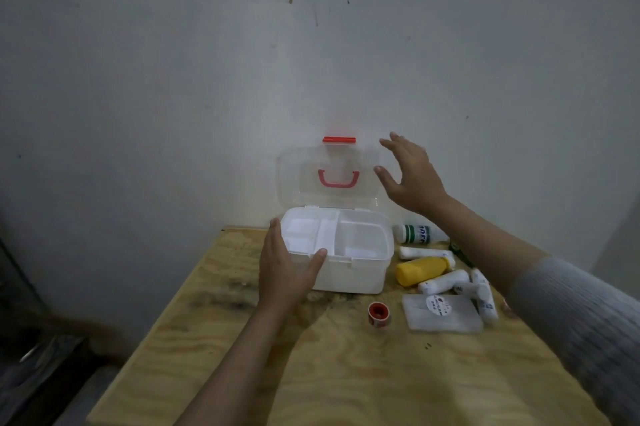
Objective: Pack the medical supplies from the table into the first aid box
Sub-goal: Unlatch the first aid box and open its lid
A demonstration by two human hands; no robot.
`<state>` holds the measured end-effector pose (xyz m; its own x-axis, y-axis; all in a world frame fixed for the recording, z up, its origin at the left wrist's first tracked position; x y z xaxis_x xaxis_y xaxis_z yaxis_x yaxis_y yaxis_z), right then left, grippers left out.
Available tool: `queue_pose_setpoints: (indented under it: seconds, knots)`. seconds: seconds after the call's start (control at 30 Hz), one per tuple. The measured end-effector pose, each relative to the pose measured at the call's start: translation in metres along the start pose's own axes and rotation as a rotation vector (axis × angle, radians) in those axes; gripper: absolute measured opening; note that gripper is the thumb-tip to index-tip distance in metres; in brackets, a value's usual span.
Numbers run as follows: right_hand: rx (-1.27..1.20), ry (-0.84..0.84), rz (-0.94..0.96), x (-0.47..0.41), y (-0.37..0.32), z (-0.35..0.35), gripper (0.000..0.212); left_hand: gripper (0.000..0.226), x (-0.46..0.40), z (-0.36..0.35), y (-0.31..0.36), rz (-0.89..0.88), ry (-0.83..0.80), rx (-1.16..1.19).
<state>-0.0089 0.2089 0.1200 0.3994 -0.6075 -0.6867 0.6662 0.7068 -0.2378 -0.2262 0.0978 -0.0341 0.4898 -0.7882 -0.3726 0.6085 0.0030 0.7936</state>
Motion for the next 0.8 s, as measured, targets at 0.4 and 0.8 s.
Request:
queue_pose_setpoints:
  seconds: [0.4, 0.8]
  knots:
    - [0.220, -0.237, -0.652, 0.195, 0.177, 0.046, 0.040, 0.092, -0.004, -0.002, -0.008, -0.004, 0.059, 0.116]
    - [0.111, -0.065, -0.670, 0.212, 0.184, 0.050, 0.029, 0.089, -0.003, -0.004, -0.011, -0.004, 0.061, 0.071]
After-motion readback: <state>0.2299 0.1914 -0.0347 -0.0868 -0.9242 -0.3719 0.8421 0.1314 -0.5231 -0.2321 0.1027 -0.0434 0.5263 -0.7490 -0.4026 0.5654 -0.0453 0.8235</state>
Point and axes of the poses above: each hand's wrist, its own x-axis away from the middle knuckle, its own z-axis out of the back of the hand, y = z × x, the point moved 9 cm from there along -x, towards the middle knuckle, and after that the axes turned 3 degrees about z, right-handed, at the moved point
